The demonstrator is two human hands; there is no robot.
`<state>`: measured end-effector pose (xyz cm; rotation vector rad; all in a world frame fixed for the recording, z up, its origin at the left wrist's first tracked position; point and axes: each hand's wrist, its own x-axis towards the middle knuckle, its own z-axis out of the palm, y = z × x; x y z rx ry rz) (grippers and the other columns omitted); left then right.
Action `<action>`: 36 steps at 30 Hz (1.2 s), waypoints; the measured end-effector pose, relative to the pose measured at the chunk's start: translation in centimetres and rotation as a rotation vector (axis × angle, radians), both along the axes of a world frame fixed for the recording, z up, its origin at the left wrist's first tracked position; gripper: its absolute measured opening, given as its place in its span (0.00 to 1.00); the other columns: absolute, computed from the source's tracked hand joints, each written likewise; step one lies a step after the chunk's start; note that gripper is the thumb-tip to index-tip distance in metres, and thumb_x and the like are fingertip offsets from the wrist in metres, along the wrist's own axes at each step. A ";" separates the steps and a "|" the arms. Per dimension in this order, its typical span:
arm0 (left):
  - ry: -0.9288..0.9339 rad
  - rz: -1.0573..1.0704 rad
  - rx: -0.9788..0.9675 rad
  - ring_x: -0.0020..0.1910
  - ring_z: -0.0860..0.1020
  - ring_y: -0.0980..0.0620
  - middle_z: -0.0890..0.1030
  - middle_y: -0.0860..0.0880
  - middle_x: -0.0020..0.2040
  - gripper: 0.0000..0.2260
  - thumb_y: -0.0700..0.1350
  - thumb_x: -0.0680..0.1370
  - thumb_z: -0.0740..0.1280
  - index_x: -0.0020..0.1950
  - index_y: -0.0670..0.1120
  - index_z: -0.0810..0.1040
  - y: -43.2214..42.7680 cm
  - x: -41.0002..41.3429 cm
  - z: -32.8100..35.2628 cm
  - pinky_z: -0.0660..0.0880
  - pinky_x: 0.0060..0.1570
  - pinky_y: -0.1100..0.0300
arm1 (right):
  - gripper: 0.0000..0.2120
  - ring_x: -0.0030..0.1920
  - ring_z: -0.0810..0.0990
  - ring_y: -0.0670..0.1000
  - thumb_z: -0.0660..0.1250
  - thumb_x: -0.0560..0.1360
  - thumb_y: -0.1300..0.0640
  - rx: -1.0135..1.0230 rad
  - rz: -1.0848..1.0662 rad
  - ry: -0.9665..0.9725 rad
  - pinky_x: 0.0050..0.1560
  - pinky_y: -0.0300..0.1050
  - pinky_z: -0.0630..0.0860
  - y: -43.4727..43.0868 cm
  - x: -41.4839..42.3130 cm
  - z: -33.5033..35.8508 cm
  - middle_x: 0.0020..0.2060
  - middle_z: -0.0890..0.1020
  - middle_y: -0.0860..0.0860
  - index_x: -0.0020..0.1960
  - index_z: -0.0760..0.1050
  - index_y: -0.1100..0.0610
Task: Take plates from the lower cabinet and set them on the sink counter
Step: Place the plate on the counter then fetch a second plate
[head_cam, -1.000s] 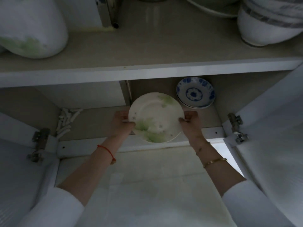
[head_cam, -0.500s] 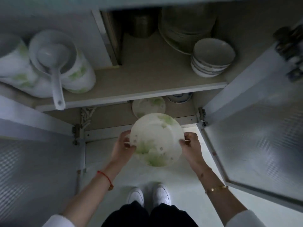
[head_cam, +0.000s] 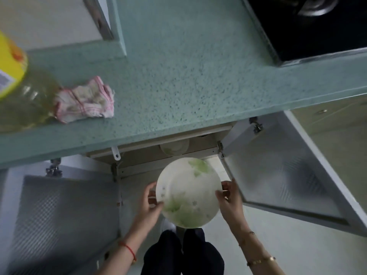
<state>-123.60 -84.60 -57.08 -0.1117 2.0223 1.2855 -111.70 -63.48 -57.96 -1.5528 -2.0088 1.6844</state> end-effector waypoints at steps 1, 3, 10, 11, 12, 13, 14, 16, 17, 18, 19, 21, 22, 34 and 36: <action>0.002 -0.008 -0.007 0.49 0.79 0.58 0.78 0.53 0.55 0.26 0.34 0.75 0.70 0.63 0.61 0.70 -0.2 0.3 1.8 0.76 0.35 0.71 | 0.10 0.45 0.79 0.52 0.65 0.74 0.65 0.002 -0.011 0.011 0.42 0.45 0.77 -0.2 0.5 1.9 0.45 0.79 0.48 0.52 0.71 0.53; 0.033 -0.007 -0.006 0.46 0.80 0.58 0.79 0.51 0.55 0.27 0.32 0.74 0.70 0.63 0.60 0.71 -0.4 0.7 5.1 0.76 0.36 0.71 | 0.12 0.44 0.78 0.50 0.65 0.74 0.66 -0.001 -0.034 0.033 0.42 0.43 0.76 -0.8 1.4 5.3 0.45 0.79 0.48 0.50 0.71 0.50; 0.119 -0.128 0.039 0.46 0.79 0.65 0.80 0.51 0.55 0.25 0.29 0.72 0.69 0.63 0.53 0.74 -0.2 1.8 15.7 0.75 0.41 0.72 | 0.12 0.44 0.77 0.52 0.65 0.74 0.69 -0.018 -0.153 0.112 0.42 0.42 0.75 -2.3 5.2 15.8 0.47 0.79 0.52 0.49 0.72 0.53; 0.128 -0.151 0.051 0.47 0.79 0.65 0.80 0.51 0.55 0.25 0.30 0.72 0.69 0.64 0.51 0.74 -0.1 1.9 17.0 0.75 0.41 0.72 | 0.12 0.44 0.77 0.52 0.65 0.74 0.69 -0.011 -0.177 0.128 0.42 0.41 0.75 -2.4 5.7 17.1 0.47 0.79 0.52 0.50 0.72 0.54; 0.139 -0.180 0.061 0.47 0.79 0.65 0.80 0.51 0.55 0.24 0.31 0.72 0.69 0.65 0.50 0.74 0.1 1.9 18.3 0.75 0.42 0.72 | 0.11 0.44 0.77 0.52 0.65 0.74 0.69 -0.002 -0.199 0.151 0.41 0.40 0.76 -2.5 6.2 18.4 0.48 0.79 0.53 0.51 0.73 0.56; 0.141 -0.206 0.073 0.48 0.79 0.65 0.80 0.52 0.55 0.24 0.33 0.72 0.70 0.65 0.50 0.74 0.2 1.9 19.4 0.75 0.42 0.72 | 0.10 0.44 0.77 0.52 0.65 0.75 0.69 0.003 -0.213 0.168 0.41 0.40 0.76 -2.6 6.6 19.5 0.48 0.79 0.54 0.52 0.73 0.57; 0.141 -0.232 0.085 0.48 0.79 0.64 0.80 0.52 0.56 0.24 0.34 0.72 0.70 0.66 0.51 0.73 0.6 1.8 20.6 0.76 0.43 0.71 | 0.09 0.43 0.77 0.52 0.66 0.75 0.69 0.008 -0.233 0.185 0.40 0.41 0.76 -2.7 7.0 20.6 0.49 0.79 0.55 0.52 0.73 0.59; 0.141 -0.282 0.098 0.50 0.79 0.65 0.80 0.55 0.56 0.24 0.36 0.73 0.70 0.65 0.55 0.74 1.4 1.7 22.9 0.76 0.45 0.68 | 0.09 0.43 0.77 0.53 0.66 0.75 0.69 0.021 -0.296 0.221 0.40 0.42 0.75 -2.9 7.9 22.8 0.49 0.79 0.57 0.54 0.72 0.61; 0.136 -0.302 0.113 0.50 0.79 0.64 0.81 0.56 0.56 0.24 0.38 0.72 0.70 0.64 0.56 0.74 2.0 1.7 24.0 0.76 0.47 0.67 | 0.09 0.43 0.76 0.54 0.66 0.75 0.70 0.029 -0.335 0.239 0.40 0.42 0.74 -2.9 8.3 23.8 0.49 0.79 0.57 0.54 0.72 0.62; 0.128 -0.324 0.129 0.51 0.80 0.63 0.81 0.56 0.56 0.23 0.40 0.70 0.70 0.63 0.57 0.75 2.5 1.8 25.1 0.77 0.49 0.65 | 0.09 0.43 0.76 0.54 0.66 0.75 0.70 0.034 -0.381 0.255 0.41 0.43 0.74 -3.1 8.9 24.8 0.50 0.79 0.58 0.54 0.72 0.63; 0.125 -0.336 0.146 0.52 0.80 0.60 0.82 0.55 0.56 0.24 0.42 0.68 0.70 0.62 0.58 0.75 3.2 1.8 26.1 0.78 0.51 0.61 | 0.08 0.43 0.76 0.55 0.65 0.76 0.70 0.042 -0.417 0.268 0.41 0.44 0.74 -3.1 9.3 25.7 0.50 0.78 0.58 0.54 0.72 0.63; 0.123 -0.374 0.183 0.55 0.81 0.54 0.82 0.53 0.57 0.23 0.42 0.67 0.69 0.60 0.59 0.77 4.4 2.1 27.9 0.78 0.52 0.59 | 0.08 0.44 0.76 0.54 0.65 0.76 0.70 0.064 -0.478 0.285 0.42 0.44 0.74 -3.3 10.5 27.4 0.49 0.78 0.57 0.54 0.72 0.63; 0.127 -0.402 0.204 0.55 0.81 0.53 0.83 0.52 0.57 0.23 0.42 0.67 0.69 0.60 0.59 0.77 5.1 2.3 28.8 0.78 0.53 0.58 | 0.08 0.43 0.75 0.54 0.65 0.76 0.69 0.078 -0.510 0.292 0.41 0.43 0.73 -3.4 11.3 28.3 0.49 0.78 0.56 0.54 0.72 0.63; 0.029 -0.776 0.343 0.58 0.80 0.47 0.82 0.47 0.57 0.22 0.34 0.73 0.70 0.64 0.52 0.77 14.7 10.6 36.9 0.80 0.57 0.48 | 0.07 0.39 0.77 0.47 0.66 0.76 0.65 0.256 -0.947 0.357 0.36 0.36 0.73 -2.7 23.4 37.4 0.45 0.79 0.48 0.52 0.74 0.58; 0.009 -0.815 0.362 0.58 0.80 0.46 0.82 0.47 0.56 0.22 0.32 0.73 0.69 0.63 0.52 0.78 16.8 12.7 37.8 0.81 0.53 0.51 | 0.06 0.39 0.77 0.47 0.66 0.76 0.64 0.265 -1.015 0.370 0.37 0.39 0.73 -2.0 25.6 38.3 0.44 0.79 0.48 0.50 0.74 0.55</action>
